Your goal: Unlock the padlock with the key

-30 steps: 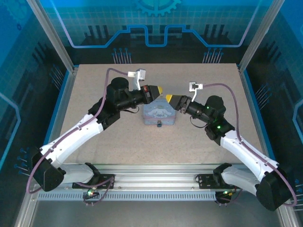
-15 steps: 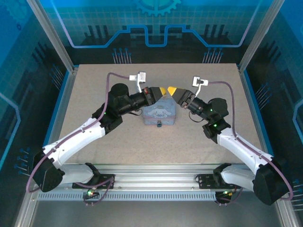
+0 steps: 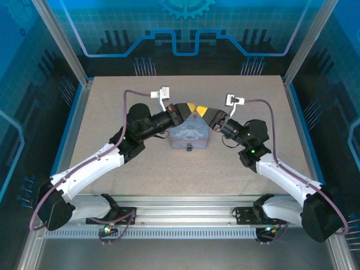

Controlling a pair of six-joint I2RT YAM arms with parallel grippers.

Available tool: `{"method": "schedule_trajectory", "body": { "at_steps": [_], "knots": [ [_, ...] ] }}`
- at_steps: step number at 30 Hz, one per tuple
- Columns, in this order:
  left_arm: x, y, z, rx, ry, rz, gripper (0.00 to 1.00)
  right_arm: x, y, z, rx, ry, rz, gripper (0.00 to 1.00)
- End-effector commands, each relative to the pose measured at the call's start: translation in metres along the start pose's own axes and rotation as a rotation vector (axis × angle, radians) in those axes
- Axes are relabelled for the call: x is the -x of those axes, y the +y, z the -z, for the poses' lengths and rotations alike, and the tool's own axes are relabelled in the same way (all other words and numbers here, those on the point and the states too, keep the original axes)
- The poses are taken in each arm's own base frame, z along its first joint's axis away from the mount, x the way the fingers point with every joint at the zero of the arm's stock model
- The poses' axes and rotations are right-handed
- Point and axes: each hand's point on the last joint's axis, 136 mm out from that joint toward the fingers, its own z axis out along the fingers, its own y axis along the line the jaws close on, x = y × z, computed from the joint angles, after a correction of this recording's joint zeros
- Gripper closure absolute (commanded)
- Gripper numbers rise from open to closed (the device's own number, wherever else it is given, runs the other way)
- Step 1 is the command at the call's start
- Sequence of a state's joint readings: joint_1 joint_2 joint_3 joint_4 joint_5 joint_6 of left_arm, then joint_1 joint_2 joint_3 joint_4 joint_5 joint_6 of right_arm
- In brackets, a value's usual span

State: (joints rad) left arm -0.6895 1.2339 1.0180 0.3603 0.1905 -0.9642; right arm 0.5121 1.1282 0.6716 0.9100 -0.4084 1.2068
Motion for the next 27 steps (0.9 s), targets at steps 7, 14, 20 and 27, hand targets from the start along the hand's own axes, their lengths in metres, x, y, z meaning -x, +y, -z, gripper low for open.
{"method": "schedule_trajectory", "body": {
  "at_steps": [7, 14, 20, 27],
  "knots": [
    [0.005, -0.014, 0.002, -0.054, -0.043, -0.002, 1.0, 0.001, 0.015, -0.005, 0.053, -0.01, 0.02, 0.69],
    [0.001, -0.013, -0.001, -0.057, -0.034, 0.005, 1.0, 0.001, 0.021, -0.006, 0.072, -0.003, 0.031, 0.76],
    [-0.005, -0.012, -0.005, -0.061, -0.024, 0.007, 1.0, 0.002, 0.026, -0.008, 0.091, -0.002, 0.03, 0.86],
    [-0.007, -0.013, -0.007, -0.065, -0.018, 0.012, 1.0, 0.001, 0.03, -0.01, 0.112, 0.009, 0.039, 1.0]
  ]
}}
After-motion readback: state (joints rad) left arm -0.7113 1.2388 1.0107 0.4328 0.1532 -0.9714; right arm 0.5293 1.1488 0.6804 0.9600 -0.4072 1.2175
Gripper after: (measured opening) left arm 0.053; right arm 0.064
